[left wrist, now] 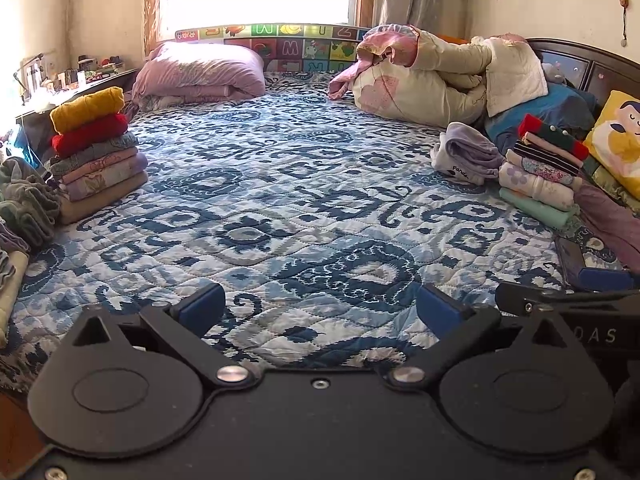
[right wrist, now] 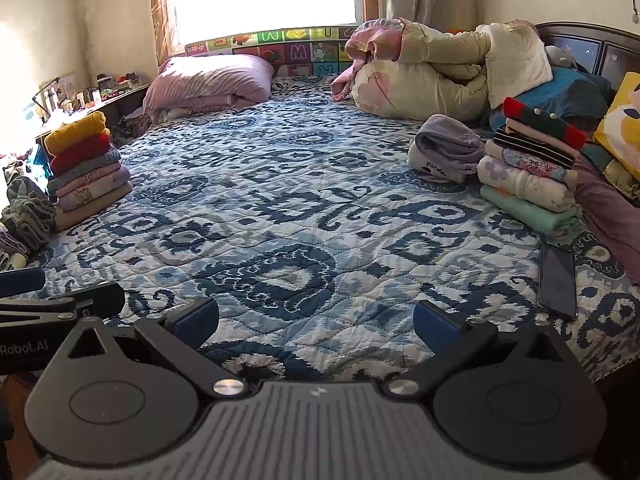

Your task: Fold clothes

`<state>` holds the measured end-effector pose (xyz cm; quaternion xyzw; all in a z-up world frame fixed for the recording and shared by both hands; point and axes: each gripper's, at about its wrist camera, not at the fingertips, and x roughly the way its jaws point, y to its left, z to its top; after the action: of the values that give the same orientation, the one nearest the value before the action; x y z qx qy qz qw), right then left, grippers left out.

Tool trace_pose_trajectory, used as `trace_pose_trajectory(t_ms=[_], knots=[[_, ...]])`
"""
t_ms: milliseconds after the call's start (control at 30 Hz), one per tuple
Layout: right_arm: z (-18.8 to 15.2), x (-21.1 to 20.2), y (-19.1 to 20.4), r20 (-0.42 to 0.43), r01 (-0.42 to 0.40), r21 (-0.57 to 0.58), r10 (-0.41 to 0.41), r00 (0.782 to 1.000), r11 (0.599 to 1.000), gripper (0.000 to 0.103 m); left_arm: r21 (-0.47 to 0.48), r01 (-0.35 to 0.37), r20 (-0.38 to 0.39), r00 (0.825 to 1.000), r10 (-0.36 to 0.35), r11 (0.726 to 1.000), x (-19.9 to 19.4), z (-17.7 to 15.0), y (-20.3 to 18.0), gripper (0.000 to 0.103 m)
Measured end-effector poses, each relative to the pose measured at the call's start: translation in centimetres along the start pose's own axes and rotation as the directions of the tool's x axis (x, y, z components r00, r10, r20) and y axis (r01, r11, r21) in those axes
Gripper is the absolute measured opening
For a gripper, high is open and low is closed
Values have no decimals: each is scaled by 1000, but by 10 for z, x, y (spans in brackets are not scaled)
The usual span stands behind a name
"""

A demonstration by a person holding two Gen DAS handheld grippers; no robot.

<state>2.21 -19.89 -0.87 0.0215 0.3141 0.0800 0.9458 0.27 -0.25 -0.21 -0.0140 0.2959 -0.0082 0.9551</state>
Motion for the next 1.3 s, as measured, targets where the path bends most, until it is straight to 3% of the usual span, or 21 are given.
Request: trace_pose_trajectory(t_ms=[1300], knots=[[-3, 2, 0, -5, 9, -1, -9, 1000, 1000, 103, 3, 4, -3, 1000, -4, 1000, 3, 0, -2, 103]])
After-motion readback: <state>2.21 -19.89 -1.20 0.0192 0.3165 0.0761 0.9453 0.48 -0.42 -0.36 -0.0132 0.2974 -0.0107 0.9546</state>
